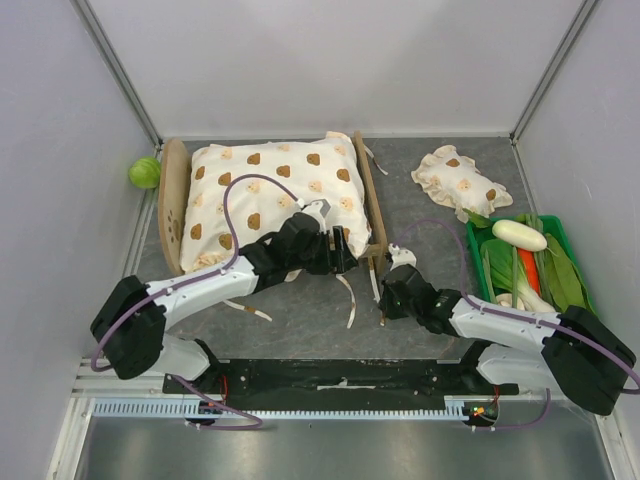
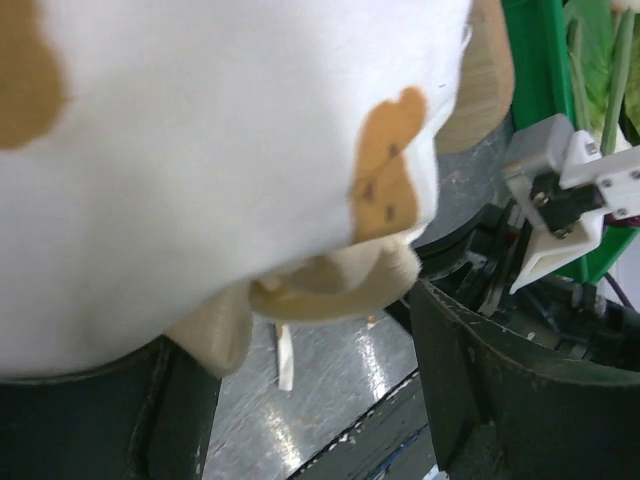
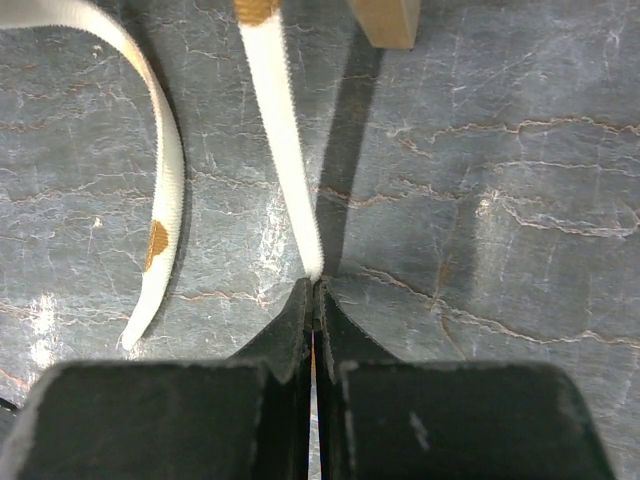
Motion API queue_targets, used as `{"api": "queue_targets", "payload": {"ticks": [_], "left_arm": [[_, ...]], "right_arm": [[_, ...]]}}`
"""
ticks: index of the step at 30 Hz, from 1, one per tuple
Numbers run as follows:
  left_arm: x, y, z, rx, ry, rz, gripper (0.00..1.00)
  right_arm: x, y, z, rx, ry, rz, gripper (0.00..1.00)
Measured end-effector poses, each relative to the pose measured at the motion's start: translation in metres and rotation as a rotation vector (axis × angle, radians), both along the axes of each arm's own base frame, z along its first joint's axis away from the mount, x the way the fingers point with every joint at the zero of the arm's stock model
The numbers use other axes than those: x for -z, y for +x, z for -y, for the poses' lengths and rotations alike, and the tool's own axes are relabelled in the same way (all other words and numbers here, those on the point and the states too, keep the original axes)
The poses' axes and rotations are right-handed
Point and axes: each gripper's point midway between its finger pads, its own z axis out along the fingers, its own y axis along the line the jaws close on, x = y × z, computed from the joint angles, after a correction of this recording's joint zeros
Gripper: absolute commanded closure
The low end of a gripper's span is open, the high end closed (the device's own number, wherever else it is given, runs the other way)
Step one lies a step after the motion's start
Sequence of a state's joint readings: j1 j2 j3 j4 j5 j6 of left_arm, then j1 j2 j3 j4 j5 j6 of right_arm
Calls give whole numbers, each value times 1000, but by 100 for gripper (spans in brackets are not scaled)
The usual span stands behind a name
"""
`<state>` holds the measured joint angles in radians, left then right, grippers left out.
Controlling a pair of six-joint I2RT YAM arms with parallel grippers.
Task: Set up the pet bed
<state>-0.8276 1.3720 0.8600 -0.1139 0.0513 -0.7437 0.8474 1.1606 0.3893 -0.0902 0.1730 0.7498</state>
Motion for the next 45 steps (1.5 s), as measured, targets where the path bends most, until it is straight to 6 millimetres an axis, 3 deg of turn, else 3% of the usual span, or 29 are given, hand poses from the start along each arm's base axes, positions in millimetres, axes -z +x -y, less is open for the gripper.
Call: {"api": "queue_targets", "payload": {"ticks": [7, 11, 17, 21, 28, 33, 45], "left_arm": [[-6, 15, 31, 29, -20, -17, 31], [-25, 28, 50, 39, -60, 12, 35], [-47, 47, 58, 19, -125, 76, 39], [-42, 52, 61, 20, -127, 57, 36], [-7, 62, 75, 39, -118, -25, 34], [-10, 62, 73, 35, -128, -26, 29], [-43, 35, 53, 72, -96, -5, 28]], "right_arm": [[-1, -2, -1, -9, 14, 2, 100], [0, -4, 0, -10, 29, 7, 100], [1, -2, -7, -22, 51, 8, 100], [0, 0, -12, -31, 66, 9, 100], [0, 0, -16, -15, 88, -4, 100], [0, -6, -16, -4, 102, -18, 100], [0, -15, -11, -14, 70, -49, 100]]}}
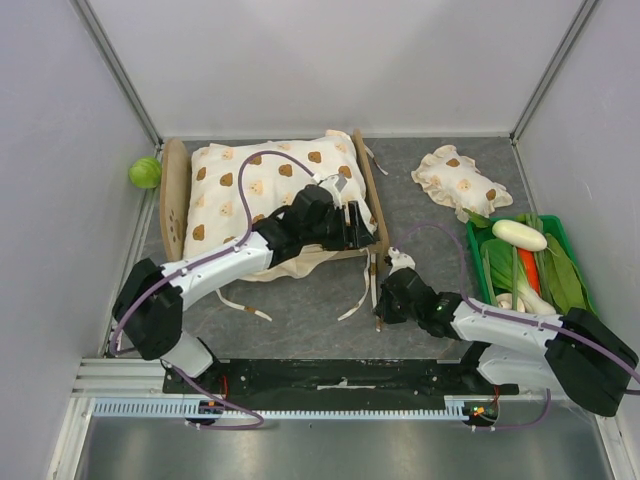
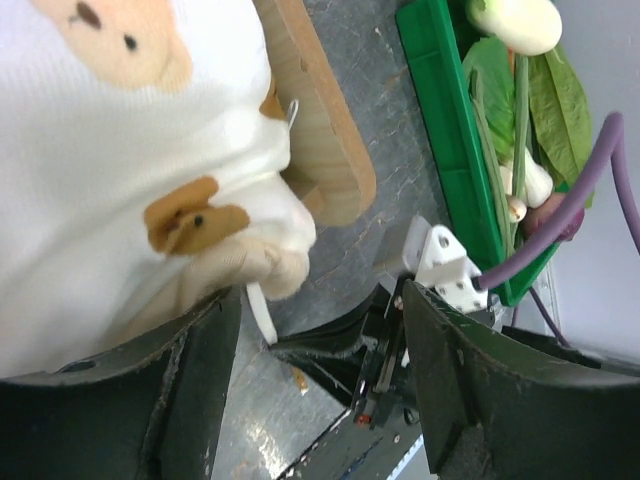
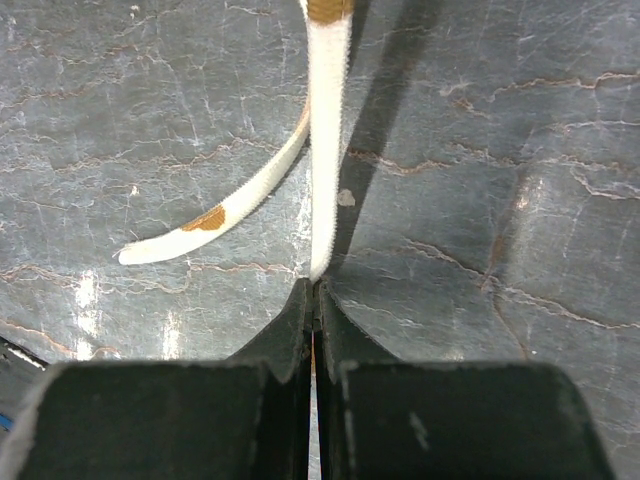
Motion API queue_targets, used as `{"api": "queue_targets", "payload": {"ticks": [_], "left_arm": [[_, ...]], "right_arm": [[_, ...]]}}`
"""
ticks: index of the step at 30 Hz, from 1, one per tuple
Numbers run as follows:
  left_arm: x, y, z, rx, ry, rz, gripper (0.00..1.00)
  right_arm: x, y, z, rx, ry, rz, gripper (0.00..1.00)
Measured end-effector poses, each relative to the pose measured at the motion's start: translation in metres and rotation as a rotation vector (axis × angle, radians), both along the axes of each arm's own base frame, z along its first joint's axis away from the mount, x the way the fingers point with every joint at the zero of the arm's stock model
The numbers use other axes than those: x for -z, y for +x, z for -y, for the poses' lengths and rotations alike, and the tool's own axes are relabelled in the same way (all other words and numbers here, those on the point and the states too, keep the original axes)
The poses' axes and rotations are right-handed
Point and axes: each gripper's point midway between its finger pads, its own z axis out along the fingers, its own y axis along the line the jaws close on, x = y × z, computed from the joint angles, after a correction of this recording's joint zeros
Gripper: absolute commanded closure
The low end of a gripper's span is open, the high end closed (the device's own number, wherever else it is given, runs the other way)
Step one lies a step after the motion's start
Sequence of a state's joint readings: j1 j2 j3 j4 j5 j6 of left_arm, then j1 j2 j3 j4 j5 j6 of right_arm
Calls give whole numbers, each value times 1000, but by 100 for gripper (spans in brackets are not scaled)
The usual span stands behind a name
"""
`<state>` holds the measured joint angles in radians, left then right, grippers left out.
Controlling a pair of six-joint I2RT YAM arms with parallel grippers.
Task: Set up the pet bed
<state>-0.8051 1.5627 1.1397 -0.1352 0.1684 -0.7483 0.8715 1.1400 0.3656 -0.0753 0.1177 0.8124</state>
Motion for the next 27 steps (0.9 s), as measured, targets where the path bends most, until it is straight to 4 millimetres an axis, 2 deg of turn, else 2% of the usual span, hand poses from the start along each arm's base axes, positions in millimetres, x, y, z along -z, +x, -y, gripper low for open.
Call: {"api": "queue_targets", "payload": {"ticks": [4, 8, 12, 15, 17, 23, 27], "left_arm": [[-9, -14, -14, 0, 20, 21, 28], [-25, -35, -41, -35, 11, 73, 31], [-39, -55, -65, -68, -22, 120, 34], [-36, -74, -69, -64, -35, 129, 36], [-23, -87, -65, -43, -23, 112, 37], [58, -122, -52, 28, 159, 11, 37], [89, -132, -48, 46, 253, -5, 34]], "right_arm": [[0, 0, 0, -1, -4, -3, 100], [-3, -2, 2, -2, -3, -3, 100], [-19, -3, 0, 2, 59, 31, 100], [-31, -3, 0, 19, 118, 58, 100], [-36, -4, 0, 33, 151, 70, 100], [-43, -3, 2, 83, 200, 78, 100], [-43, -3, 2, 94, 202, 71, 100]]}}
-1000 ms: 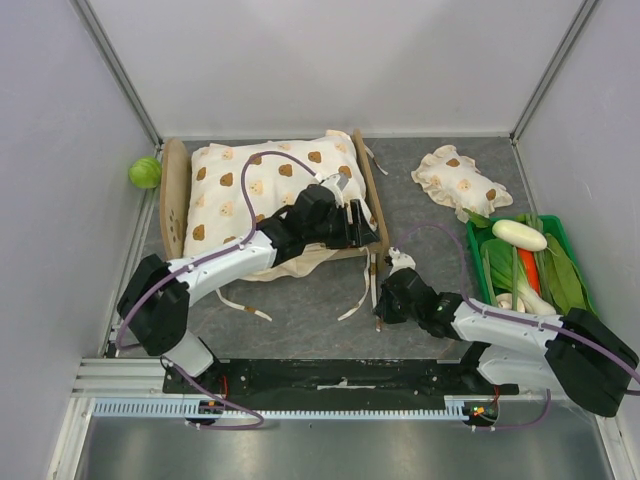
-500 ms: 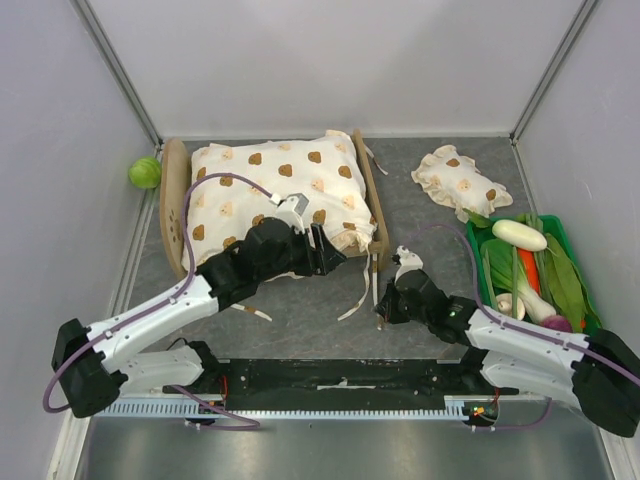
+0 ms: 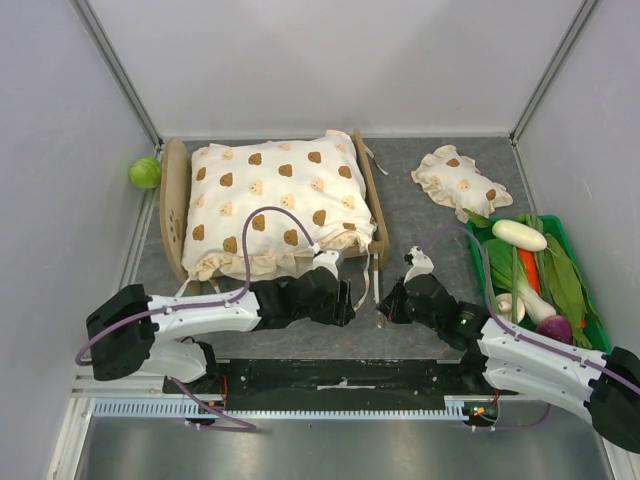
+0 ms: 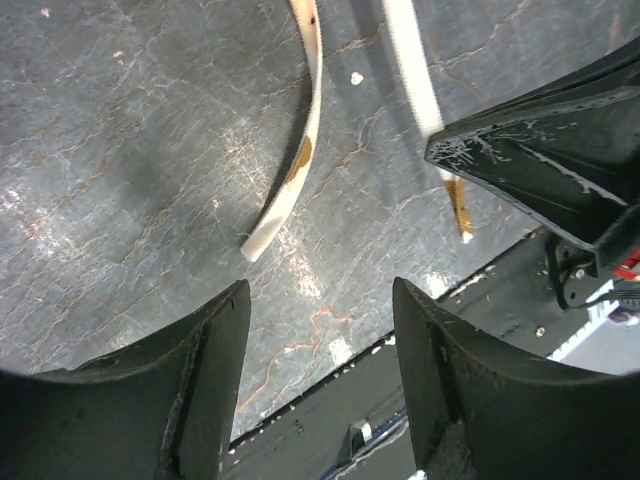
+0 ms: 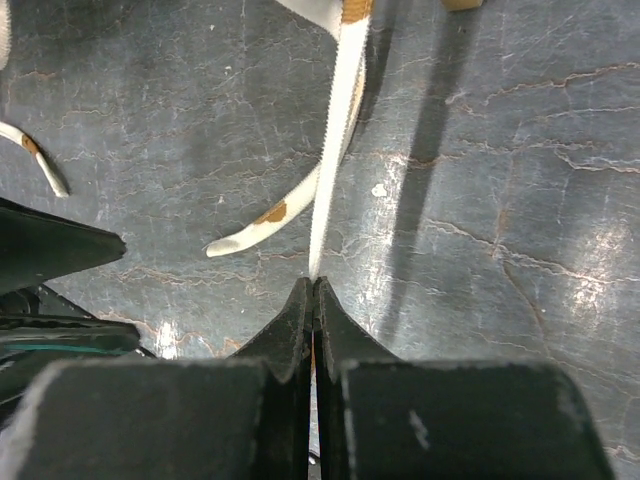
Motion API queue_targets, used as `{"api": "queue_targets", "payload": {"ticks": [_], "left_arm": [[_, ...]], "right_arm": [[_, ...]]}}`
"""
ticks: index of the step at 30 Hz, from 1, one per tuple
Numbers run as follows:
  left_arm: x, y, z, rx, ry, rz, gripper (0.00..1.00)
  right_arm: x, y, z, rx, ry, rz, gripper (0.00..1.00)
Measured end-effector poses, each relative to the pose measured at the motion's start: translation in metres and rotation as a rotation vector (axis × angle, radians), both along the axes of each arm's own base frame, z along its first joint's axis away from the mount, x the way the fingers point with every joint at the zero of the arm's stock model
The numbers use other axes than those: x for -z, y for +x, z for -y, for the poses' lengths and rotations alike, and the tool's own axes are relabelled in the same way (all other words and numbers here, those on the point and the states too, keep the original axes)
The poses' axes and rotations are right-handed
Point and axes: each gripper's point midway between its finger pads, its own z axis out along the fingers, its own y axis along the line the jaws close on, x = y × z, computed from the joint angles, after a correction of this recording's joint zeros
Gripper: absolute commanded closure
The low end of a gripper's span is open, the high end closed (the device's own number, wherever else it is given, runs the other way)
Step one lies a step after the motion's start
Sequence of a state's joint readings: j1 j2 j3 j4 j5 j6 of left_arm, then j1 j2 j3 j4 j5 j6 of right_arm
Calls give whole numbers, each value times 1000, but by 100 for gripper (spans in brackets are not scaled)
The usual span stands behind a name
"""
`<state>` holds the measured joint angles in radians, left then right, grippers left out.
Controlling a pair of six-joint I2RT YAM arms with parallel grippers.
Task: Set up the pet bed
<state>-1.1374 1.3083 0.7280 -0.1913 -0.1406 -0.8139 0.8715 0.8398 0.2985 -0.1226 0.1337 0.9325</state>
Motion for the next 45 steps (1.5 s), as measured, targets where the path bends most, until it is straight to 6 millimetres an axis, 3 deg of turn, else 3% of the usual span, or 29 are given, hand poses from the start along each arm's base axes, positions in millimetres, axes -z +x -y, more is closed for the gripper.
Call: {"api": "queue_targets", "payload": {"ticks": [11, 12, 13, 22, 28, 30, 33, 39, 42, 45], "left_arm": [[50, 5, 15, 0, 130, 5, 36], [54, 6, 18, 4, 139, 5, 38], [57, 7, 20, 6, 147, 4, 48], [69, 15, 37, 27, 165, 10, 98], [67, 13, 36, 31, 168, 4, 98], [58, 12, 35, 33, 155, 6, 98], [26, 12, 41, 38, 85, 29, 98], [-79, 26, 73, 27, -149, 134, 98], [-98, 35, 86, 13, -184, 158, 98], [-92, 45, 101, 1, -155, 153, 98]], "right_arm": [[17, -7, 10, 6, -42, -30, 100], [18, -7, 11, 8, -44, -32, 100], [19, -7, 11, 10, -45, -32, 100], [19, -6, 14, 26, -45, -23, 100], [24, -7, 17, 31, -60, -29, 100], [27, -7, 20, 36, -67, -31, 100], [31, -8, 22, 39, -72, -33, 100], [34, -10, 21, 34, -53, -25, 100], [31, -11, 18, 24, -24, -15, 100], [25, -11, 16, 20, 14, 5, 100]]}}
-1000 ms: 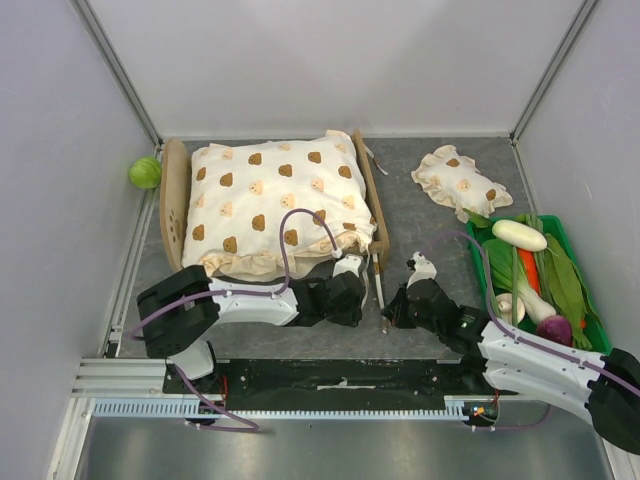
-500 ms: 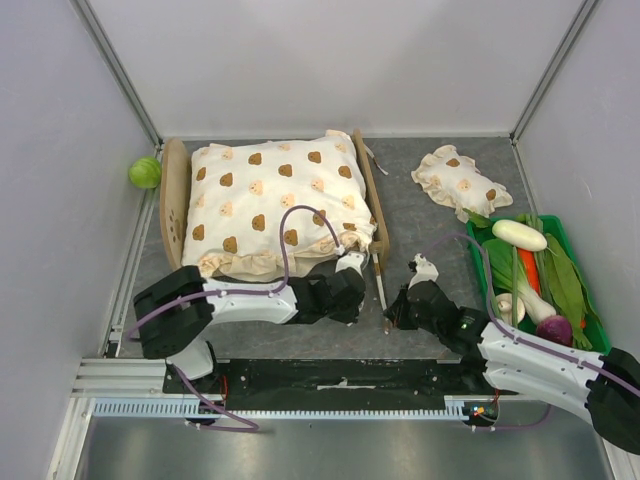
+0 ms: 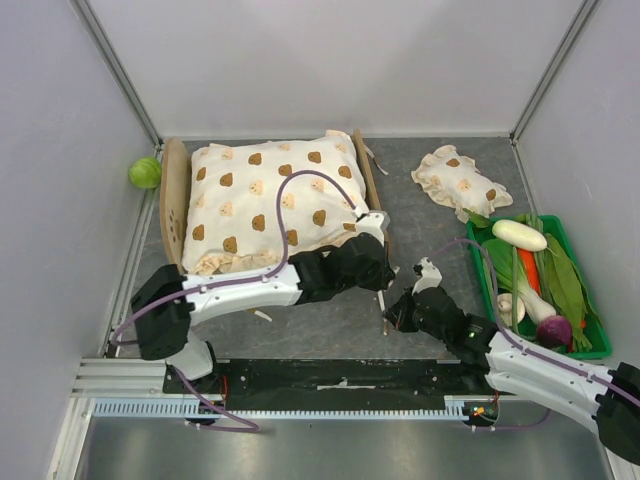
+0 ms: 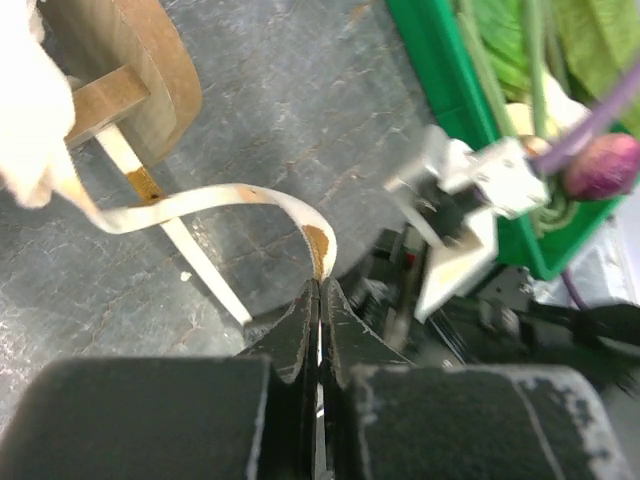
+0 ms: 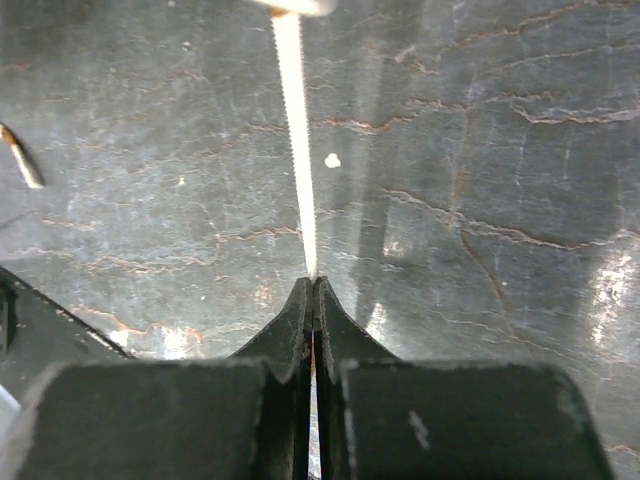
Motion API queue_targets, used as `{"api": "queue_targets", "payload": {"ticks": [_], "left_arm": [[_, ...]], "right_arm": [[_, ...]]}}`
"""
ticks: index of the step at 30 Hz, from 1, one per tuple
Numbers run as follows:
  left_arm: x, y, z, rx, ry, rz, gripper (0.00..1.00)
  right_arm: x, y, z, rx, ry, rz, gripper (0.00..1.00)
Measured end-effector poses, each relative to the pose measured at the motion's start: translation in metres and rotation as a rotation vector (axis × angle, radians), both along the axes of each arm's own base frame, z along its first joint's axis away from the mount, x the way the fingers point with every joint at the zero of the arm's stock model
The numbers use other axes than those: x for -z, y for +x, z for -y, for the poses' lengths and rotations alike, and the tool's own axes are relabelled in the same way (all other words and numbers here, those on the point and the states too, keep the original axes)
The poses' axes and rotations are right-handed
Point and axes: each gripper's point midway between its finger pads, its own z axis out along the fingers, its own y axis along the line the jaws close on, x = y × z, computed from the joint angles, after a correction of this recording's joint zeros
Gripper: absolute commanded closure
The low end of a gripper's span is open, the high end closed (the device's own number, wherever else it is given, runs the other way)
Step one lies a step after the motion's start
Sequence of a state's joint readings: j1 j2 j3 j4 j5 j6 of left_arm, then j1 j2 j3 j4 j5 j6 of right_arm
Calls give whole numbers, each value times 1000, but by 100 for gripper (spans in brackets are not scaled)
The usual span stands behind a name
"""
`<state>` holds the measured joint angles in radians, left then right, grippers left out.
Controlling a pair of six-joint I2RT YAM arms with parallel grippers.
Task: Set up the pet bed
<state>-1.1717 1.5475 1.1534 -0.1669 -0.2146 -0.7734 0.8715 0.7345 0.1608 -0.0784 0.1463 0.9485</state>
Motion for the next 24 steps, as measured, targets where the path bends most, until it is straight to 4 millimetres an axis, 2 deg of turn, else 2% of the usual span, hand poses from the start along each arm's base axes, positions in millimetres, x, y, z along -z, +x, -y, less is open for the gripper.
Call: {"api": "queue_targets", "payload": {"ticks": [5, 7, 8, 9, 10, 13, 14, 17, 20, 24], "left_arm": [[42, 15, 12, -45, 108, -52, 98], [60, 19, 8, -64, 151, -82, 82], [65, 20, 6, -69, 162, -92, 62], [70, 23, 6, -74, 173, -102, 52], [73, 26, 7, -76, 179, -111, 47], [75, 31, 20, -62, 164, -138, 36], [75, 31, 20, -58, 162, -141, 29], [71, 29, 20, -52, 144, -137, 28], [64, 22, 3, -60, 144, -129, 28], [37, 20, -25, -105, 104, -74, 28]], "right_arm": [[-14, 0, -3, -6, 69, 49, 100], [-20, 1, -4, -6, 89, 66, 100], [-21, 1, -4, -6, 95, 71, 100], [-23, 1, -4, -6, 101, 76, 100], [-24, 1, -4, -6, 106, 80, 100], [-25, 1, -3, -4, 107, 83, 100], [-24, 1, -3, -4, 106, 83, 100], [-22, 1, -2, -1, 96, 77, 100], [-20, 1, 0, 5, 86, 74, 100], [-18, 1, 0, 0, 80, 70, 100]]}}
